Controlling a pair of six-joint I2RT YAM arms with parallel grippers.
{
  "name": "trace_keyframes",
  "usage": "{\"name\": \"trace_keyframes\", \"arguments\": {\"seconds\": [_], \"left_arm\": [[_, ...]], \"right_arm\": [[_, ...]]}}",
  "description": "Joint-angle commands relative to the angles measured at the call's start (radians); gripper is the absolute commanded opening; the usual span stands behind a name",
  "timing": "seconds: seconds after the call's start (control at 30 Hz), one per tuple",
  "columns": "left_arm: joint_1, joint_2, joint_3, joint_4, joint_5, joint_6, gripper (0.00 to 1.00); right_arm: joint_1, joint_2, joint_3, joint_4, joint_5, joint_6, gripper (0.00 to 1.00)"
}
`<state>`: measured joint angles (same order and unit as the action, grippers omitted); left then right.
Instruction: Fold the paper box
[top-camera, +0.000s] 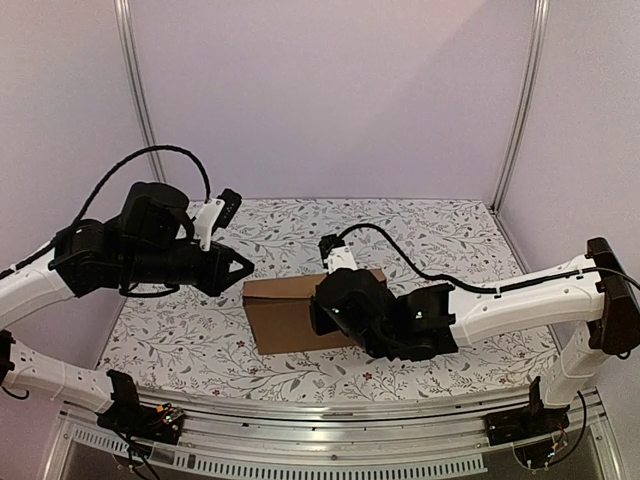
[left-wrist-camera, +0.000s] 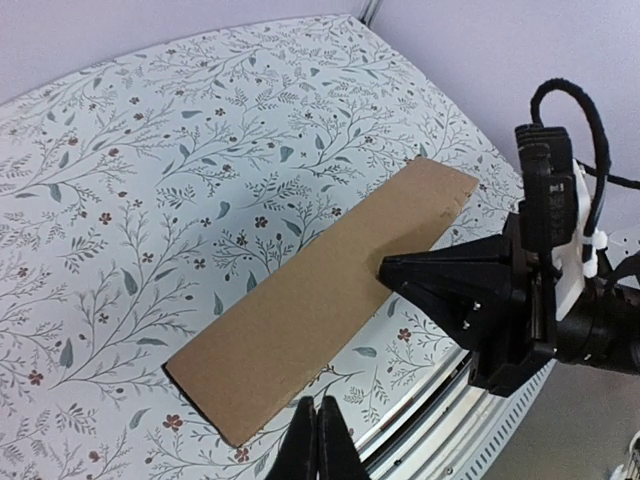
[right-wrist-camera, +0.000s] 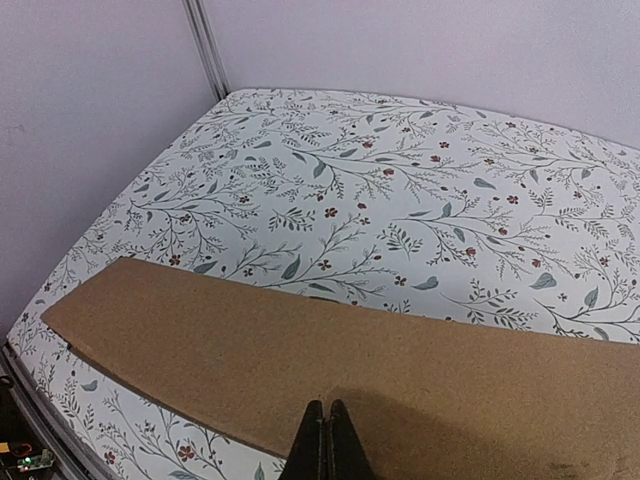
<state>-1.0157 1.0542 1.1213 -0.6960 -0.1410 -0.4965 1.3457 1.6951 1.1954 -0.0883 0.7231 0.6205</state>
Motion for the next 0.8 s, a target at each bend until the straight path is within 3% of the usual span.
{"name": "trace_keyframes", "arguments": {"seconds": [0.0, 0.2, 0.43, 0.6, 0.77], "left_arm": [[0.109, -0.001, -0.070, 0.140, 0.205, 0.091, 0.00], [0.222, -0.020, -0.264, 0.370, 0.429, 0.073, 0.00], [0.241, -0.038, -0.576, 0.627, 0.478, -0.005, 0.00], [0.246, -0.091, -0.697, 0.676, 0.459, -0.030, 0.00], [0.254, -0.131, -0.698, 0.649, 0.448, -0.014, 0.00]], "right_arm": [[-0.001, 0.060, -0.071, -0.164, -0.098, 0.005, 0.00], [0.000, 0.055, -0.081, -0.161, -0.099, 0.011, 0.00], [-0.001, 0.058, -0.086, -0.159, -0.103, 0.008, 0.00], [0.000, 0.055, -0.080, -0.159, -0.101, 0.001, 0.00], [-0.001, 0.032, -0.050, -0.160, -0.111, -0.029, 0.00]]}}
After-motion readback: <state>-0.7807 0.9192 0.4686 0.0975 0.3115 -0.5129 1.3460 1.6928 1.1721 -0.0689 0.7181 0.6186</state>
